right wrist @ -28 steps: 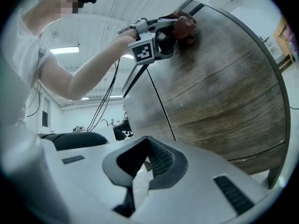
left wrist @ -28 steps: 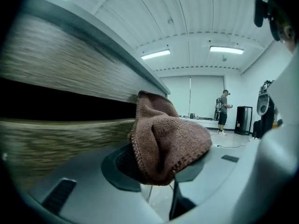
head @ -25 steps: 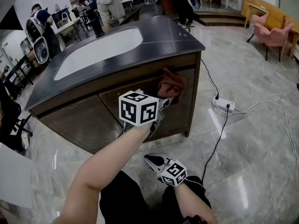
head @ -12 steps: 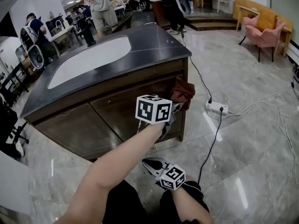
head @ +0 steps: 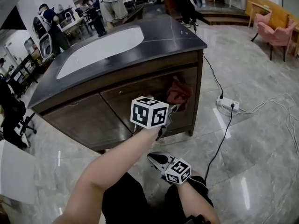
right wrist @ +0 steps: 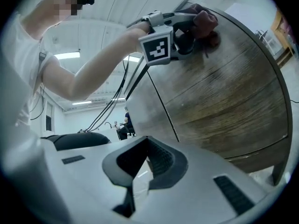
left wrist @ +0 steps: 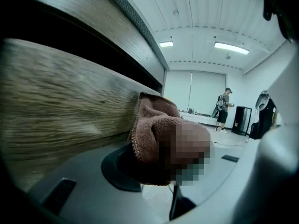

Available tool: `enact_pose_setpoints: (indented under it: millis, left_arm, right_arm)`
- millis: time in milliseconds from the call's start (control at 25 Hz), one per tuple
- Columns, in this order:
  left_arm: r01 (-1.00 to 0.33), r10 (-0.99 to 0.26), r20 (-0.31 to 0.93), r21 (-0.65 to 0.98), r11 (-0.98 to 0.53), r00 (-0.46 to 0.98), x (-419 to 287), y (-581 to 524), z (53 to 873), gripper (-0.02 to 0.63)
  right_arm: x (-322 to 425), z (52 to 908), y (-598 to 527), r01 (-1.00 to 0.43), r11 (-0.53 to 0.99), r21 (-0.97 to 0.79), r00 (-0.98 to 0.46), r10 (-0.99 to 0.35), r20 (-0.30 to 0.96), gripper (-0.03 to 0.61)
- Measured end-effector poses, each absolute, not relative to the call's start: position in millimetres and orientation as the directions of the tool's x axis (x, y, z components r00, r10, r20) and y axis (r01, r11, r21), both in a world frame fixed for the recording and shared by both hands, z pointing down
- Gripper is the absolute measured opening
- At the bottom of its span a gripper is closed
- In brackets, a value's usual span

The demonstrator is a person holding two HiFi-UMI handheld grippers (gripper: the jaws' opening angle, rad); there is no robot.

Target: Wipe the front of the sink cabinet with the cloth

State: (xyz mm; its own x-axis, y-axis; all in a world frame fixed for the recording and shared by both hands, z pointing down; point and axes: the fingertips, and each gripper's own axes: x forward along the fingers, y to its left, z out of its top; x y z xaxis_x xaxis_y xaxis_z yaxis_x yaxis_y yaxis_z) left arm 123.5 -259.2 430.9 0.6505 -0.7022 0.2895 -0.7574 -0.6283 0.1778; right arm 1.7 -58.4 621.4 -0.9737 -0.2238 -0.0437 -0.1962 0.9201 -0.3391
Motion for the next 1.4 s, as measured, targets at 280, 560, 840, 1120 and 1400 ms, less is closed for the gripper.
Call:
enact_pose_setpoints:
  millis: [280,560,840,1120,1400]
  left_arm:
    - [-0.794,-0.734,0.309,0.172,-0.583,0.605,66,-236,442,0.132]
    - [-0.830,-0.773,0.303,0.184,-0.526,0.557,8,-218,441,0.132]
    - [-0.886,-0.814,0.349,0.162,-0.435,0.464,-63,-194,460,0.132]
    - [-0.911,-0.819,0.406,0.105,-0.399,0.405,-112,-176,464,0.133]
    - [-0.918,-0.797,0.460,0.131,-0.375,0.392,-126,-161,491,0.133]
  right_arm:
    - [-5,628,-61,-0.178,0.923,-0.340,-0.978,-0.203,-0.039,0.012]
    - [-12,636,-66,-0.168,0.918,-0.358,-0.981,-0.192,-0.032,0.012]
    - [-26,642,-65,-0.143,0.921,-0.363,-0.987,-0.162,-0.021,0.012]
    - [-41,649,-61,-0.115,0.925,-0.362,-0.992,-0.125,-0.006,0.012]
    - [-46,649,-61,-0.104,0.924,-0.369,-0.993,-0.115,-0.007,0.012]
